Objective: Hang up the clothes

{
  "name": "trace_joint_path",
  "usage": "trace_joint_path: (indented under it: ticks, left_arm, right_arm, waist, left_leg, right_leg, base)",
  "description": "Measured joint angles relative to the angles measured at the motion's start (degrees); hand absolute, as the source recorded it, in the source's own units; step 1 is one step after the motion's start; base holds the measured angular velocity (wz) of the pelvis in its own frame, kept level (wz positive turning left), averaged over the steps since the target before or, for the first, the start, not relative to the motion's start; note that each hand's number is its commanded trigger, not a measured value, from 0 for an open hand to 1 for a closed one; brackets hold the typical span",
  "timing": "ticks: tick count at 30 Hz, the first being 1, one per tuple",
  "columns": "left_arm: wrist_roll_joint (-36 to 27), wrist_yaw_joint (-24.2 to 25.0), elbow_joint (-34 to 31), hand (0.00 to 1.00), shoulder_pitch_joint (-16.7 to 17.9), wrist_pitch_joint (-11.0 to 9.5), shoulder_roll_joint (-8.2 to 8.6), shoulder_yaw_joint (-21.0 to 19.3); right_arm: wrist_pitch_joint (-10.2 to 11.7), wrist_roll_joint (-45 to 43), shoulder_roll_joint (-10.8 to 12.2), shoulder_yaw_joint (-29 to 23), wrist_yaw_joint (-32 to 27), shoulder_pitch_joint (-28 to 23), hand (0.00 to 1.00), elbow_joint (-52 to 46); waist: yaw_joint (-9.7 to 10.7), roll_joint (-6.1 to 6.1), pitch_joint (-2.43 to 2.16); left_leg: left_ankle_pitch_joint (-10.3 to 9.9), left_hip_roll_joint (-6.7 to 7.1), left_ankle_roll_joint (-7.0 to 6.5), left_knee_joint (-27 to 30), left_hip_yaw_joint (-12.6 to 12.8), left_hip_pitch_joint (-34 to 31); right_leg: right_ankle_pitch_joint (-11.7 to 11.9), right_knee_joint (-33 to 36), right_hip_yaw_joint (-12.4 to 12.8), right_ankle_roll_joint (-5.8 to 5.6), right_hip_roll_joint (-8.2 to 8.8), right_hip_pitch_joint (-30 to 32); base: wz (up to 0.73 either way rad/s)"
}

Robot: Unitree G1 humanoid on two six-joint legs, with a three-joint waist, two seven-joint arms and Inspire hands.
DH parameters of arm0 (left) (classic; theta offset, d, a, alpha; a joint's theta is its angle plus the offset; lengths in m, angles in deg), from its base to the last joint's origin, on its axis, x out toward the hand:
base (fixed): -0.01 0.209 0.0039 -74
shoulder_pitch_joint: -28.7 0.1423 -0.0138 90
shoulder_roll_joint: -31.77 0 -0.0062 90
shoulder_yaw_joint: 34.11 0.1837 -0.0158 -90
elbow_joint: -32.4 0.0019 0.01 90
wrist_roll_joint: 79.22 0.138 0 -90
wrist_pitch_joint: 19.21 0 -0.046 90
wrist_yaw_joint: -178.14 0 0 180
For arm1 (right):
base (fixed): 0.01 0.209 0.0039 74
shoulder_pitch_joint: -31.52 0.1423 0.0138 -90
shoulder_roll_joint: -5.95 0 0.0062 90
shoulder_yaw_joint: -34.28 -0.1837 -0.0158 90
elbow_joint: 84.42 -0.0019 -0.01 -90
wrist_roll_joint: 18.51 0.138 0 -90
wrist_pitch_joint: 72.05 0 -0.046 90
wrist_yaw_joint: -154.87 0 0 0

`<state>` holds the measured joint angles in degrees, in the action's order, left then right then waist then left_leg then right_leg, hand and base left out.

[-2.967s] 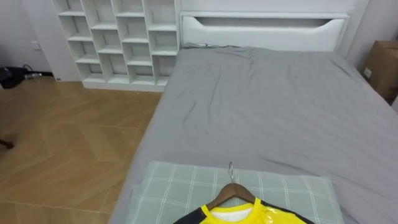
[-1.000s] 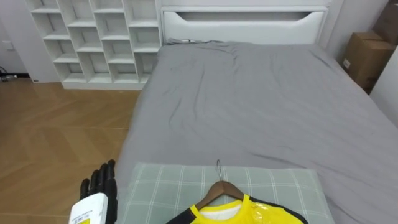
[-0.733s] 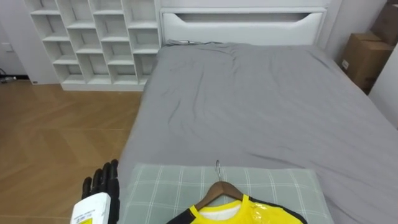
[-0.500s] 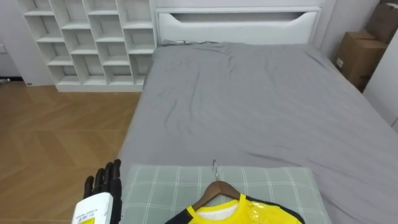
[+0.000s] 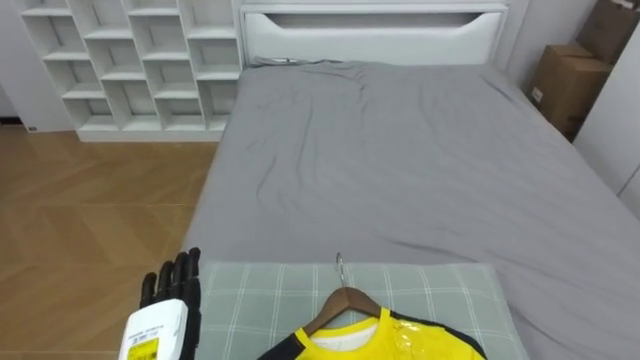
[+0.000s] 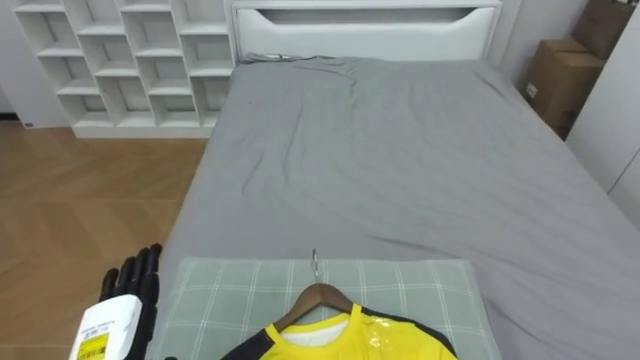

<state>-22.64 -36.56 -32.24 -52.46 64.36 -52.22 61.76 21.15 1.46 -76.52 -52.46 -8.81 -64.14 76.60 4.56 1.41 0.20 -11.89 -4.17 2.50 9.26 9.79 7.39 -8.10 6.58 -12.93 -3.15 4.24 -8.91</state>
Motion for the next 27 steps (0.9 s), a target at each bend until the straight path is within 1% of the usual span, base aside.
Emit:
trace_joint_path:
  ticks: [2, 4, 7, 11, 14, 17, 20, 22, 27]
  left_arm:
    - [0.5, 0.0, 0.0, 0.0, -0.2, 0.1, 0.0, 0.2]
    - [0.5, 0.0, 0.0, 0.0, -0.4, 1.2, 0.01, 1.4]
    - [0.5, 0.5, 0.0, 0.0, -0.4, 2.1, 0.02, 2.7]
    - [0.5, 0.6, 0.1, 0.0, -0.6, 2.8, 0.02, 4.7]
    - [0.5, 1.3, 0.1, 0.0, -1.3, 3.7, 0.03, 6.4]
    - [0.5, 2.4, 0.2, 0.0, -2.6, 4.3, 0.01, 7.8]
    - [0.5, 3.8, 0.9, 0.0, -3.4, 4.6, 0.06, 8.0]
    - [0.5, 4.6, 1.4, 0.0, -4.8, 4.9, 0.62, 8.0]
    - [0.5, 5.9, 1.8, 0.0, -6.1, 5.2, 1.44, 7.7]
  right_arm:
    - [0.0, 0.0, 0.0, 0.1, 0.0, 0.0, 0.0, 0.0]
    - [0.0, 0.0, 0.0, 0.3, 0.0, 0.0, 0.0, 0.0]
    - [0.0, 0.0, 0.1, 0.7, 0.0, 0.1, 0.0, 0.0]
    - [-0.1, 0.6, 0.0, 2.0, 0.0, 0.3, 0.0, 0.0]
    - [-0.1, 1.9, 0.0, 2.5, 0.1, 0.6, 0.0, 0.0]
    - [-0.3, 3.1, -0.1, 3.0, 0.1, 0.5, 0.0, 0.0]
    - [-0.3, 3.0, -0.1, 3.3, 0.0, 1.0, 0.0, 0.0]
    - [-0.3, 3.0, -0.1, 3.4, -0.1, 1.3, 0.0, 0.0]
    - [-0.3, 2.5, 0.0, 3.3, -0.1, 1.8, 0.0, 0.2]
  waist:
    - [0.0, 0.08, -0.04]
    - [0.1, 0.19, -0.12]
    - [0.2, 0.44, -0.25]
    - [0.4, 0.58, -0.27]
    - [0.6, 0.56, -0.3]
    - [0.9, 0.3, -0.16]
    - [1.8, -0.16, -0.08]
    - [2.0, -0.37, 0.04]
    - [2.7, -0.43, 0.08]
  left_leg:
    - [0.0, -0.01, 0.0, 0.0, 0.3, 0.1]
    - [0.0, -0.01, 0.0, 0.0, 0.4, 0.1]
    - [0.0, -0.02, -0.01, 0.1, 0.5, 0.1]
    - [0.0, -0.03, -0.01, 0.2, 0.4, 0.0]
    - [0.0, -0.08, -0.02, 0.4, 0.5, -0.7]
    - [0.0, -0.11, -0.02, 0.5, 0.8, -1.1]
    - [0.0, -0.13, -0.02, 0.4, 0.9, -1.3]
    - [0.0, -0.17, -0.02, 0.4, 0.8, -1.9]
    - [0.0, -0.16, -0.02, 0.3, 0.9, -2.4]
  right_leg:
    - [0.0, 0.0, 0.1, 0.0, -0.01, 0.1]
    - [0.0, 0.0, 0.2, 0.0, -0.01, 0.1]
    - [0.0, 0.0, 0.4, 0.0, -0.03, 0.1]
    - [0.0, 0.1, 0.9, 0.0, -0.03, 0.3]
    - [0.0, 0.3, 1.4, 0.04, -0.07, 1.1]
    - [0.1, 0.6, 1.7, 0.09, -0.06, 1.9]
    - [0.1, 0.7, 1.7, 0.09, -0.06, 2.1]
    - [0.1, 1.1, 1.6, 0.09, -0.07, 2.7]
    - [0.1, 1.2, 1.7, 0.09, -0.07, 3.4]
  base:
    - [-0.07]
    - [-0.05]
    - [0.0]
    - [-0.03]
    - [-0.07]
    - [-0.03]
    - [0.0]
    - [0.0]
    - [0.0]
